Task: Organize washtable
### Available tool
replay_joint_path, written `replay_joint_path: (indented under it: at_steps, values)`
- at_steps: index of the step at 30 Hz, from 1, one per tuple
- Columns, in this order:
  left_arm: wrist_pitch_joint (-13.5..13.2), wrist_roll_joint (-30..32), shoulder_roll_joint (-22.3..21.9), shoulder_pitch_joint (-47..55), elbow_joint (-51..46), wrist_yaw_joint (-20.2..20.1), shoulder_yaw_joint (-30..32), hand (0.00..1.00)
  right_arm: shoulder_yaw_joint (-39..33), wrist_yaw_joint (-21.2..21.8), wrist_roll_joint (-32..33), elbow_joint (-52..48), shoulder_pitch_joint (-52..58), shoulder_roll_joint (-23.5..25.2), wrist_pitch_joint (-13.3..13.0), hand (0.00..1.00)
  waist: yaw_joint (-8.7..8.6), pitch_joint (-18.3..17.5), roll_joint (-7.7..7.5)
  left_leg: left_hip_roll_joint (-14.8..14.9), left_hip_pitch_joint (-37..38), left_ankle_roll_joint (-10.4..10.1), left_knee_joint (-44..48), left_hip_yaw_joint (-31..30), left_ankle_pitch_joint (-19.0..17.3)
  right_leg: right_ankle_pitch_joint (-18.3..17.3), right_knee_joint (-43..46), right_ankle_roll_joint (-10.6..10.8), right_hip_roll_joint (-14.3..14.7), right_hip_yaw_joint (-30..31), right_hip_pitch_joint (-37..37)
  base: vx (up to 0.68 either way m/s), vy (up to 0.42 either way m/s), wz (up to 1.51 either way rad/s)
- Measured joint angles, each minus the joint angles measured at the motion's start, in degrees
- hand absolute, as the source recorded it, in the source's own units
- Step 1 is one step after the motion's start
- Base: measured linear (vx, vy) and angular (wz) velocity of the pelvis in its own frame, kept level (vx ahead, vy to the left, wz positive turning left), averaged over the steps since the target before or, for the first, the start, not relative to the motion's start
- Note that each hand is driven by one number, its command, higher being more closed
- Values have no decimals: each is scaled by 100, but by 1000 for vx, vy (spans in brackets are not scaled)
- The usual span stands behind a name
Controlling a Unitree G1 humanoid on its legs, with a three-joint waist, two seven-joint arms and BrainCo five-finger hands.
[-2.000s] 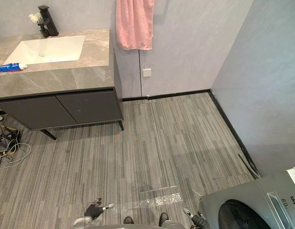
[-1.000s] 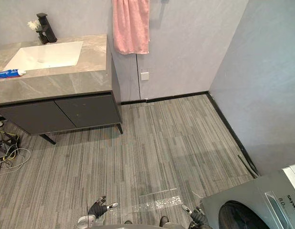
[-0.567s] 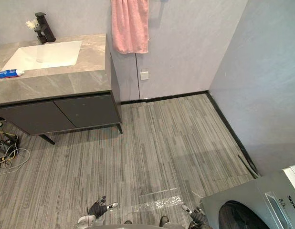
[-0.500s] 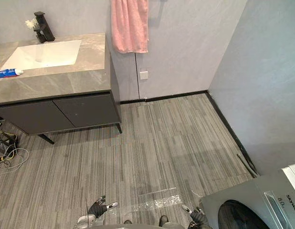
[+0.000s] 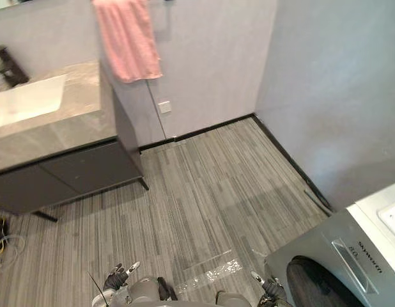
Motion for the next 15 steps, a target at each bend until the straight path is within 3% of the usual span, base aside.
replay_joint_path:
  at_steps: [2,3,4,5,6,7,8,9,10,11,12,13,14,15]
  values:
    - [0,-5,-46,3,1,1,42,0,17,4,-1,0,-56,4,2,0,18,27,124,98,-81,-12,-748,17,98,-351,-5,158,29,118,272,419,317,-34]
    - [-1,-18,-19,14,3,1,74,0,19,2,-5,15,-120,3,2,0,54,26,85,103,-93,235,-580,-13,518,-522,14,240,-40,236,379,511,371,-61]
    - [-3,-65,-1,31,1,0,259,0,33,9,-9,85,-212,86,-6,0,117,-72,-58,19,-134,313,-180,48,626,-658,23,255,-287,331,404,634,390,-84]
    - [-9,-78,27,18,-2,5,353,0,44,24,-14,142,-361,154,-2,0,191,-127,-185,-23,-296,391,266,-19,578,-634,213,297,-397,394,320,531,277,-78]
    - [-8,-96,40,13,-6,1,458,0,44,28,-15,145,-393,194,-3,0,197,-148,-226,-48,-383,627,513,-56,416,-636,410,321,-450,394,213,533,247,-49]
    - [-8,-126,88,31,-12,1,581,0,43,37,-15,156,-402,248,-13,0,195,-192,-297,-91,-507,824,913,-106,123,-665,721,411,-544,379,79,563,273,-12]
    - [1,-126,94,38,-12,3,726,0,34,35,-14,255,-390,254,-8,0,181,-221,-329,-101,-527,858,1389,-80,-294,-684,1253,568,-626,398,-20,702,344,2]
    - [8,-127,96,51,5,5,752,0,-6,30,6,371,-387,256,-8,0,182,-235,-340,-140,-367,939,1684,17,-685,-574,2295,1128,-699,424,-312,606,288,3]
    - [9,-125,95,51,8,7,755,0,-6,26,11,384,-386,260,-8,0,182,-237,-357,-169,-318,951,1709,46,-754,-506,2569,1384,-732,437,-419,591,256,4]
    - [17,-126,113,46,8,6,763,0,-6,27,58,390,-395,283,-6,0,173,-235,-363,-267,-101,999,1677,58,-931,-60,3640,1843,-738,478,-835,537,182,4]
    - [23,-126,119,46,10,12,744,0,-9,27,116,390,-410,323,-5,0,170,-199,-326,-373,286,974,1455,55,-1052,10,4741,1830,-708,327,-1267,518,135,3]
    - [27,-127,120,50,10,19,724,0,-14,37,132,380,-418,330,-6,0,165,-196,-330,-425,539,951,1288,62,-1076,-9,5160,1810,-732,203,-1444,507,53,-8]
    - [27,-126,118,70,5,37,687,0,-39,46,137,305,-413,264,-10,0,115,-112,-183,-491,1151,909,839,95,-1103,-145,5656,1592,-748,-269,-1737,530,22,-18]
    - [27,-124,71,95,-4,38,618,0,-41,51,138,167,-399,211,-16,0,53,-81,-56,-516,1733,881,340,140,-1093,-359,5721,1215,-747,-786,-2075,534,20,-16]
